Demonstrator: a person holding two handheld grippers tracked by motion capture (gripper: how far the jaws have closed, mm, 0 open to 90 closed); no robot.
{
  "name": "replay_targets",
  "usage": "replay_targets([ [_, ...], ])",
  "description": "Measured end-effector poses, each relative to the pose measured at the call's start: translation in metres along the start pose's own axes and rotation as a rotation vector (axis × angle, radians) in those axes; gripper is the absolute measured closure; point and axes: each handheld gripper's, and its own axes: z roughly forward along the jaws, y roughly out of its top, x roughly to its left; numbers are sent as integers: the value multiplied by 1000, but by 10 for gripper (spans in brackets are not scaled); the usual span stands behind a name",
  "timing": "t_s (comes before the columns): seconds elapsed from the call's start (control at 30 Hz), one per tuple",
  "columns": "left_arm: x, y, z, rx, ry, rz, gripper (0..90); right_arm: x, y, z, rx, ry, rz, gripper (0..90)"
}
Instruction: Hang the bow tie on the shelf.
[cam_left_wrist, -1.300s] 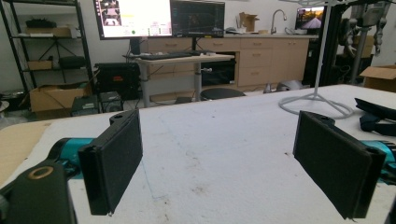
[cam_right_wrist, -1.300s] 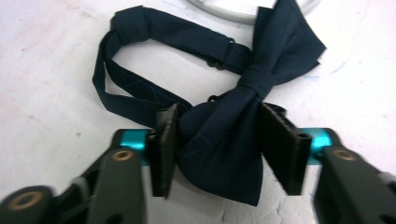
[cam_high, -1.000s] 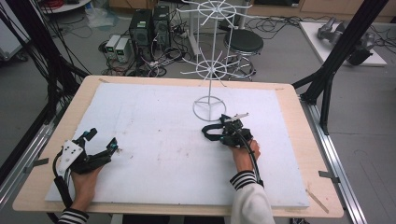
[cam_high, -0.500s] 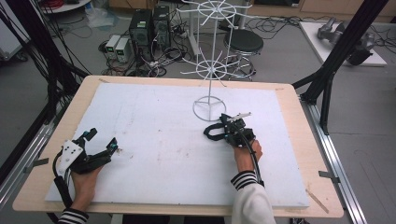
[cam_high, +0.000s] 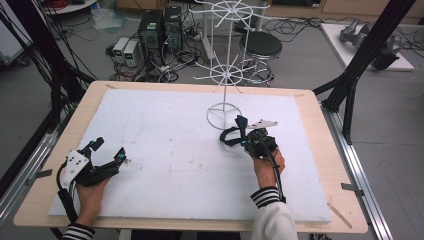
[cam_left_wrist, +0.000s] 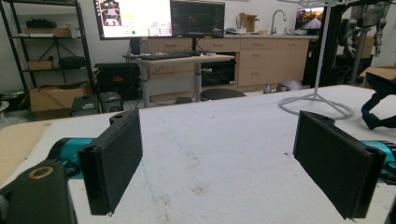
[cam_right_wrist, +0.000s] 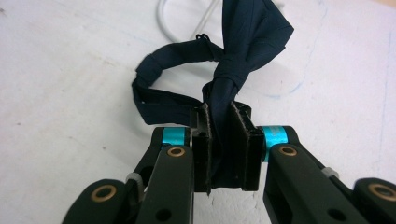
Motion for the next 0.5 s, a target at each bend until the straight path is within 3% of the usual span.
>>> replay_targets([
  [0.37, 0, 0, 0, -1, 0, -3, 161, 1, 2, -13, -92, 40, -5, 793],
  [0.5, 0, 0, 0, -1, -1, -3, 160, 1, 2, -21, -129, 33, -19, 793],
])
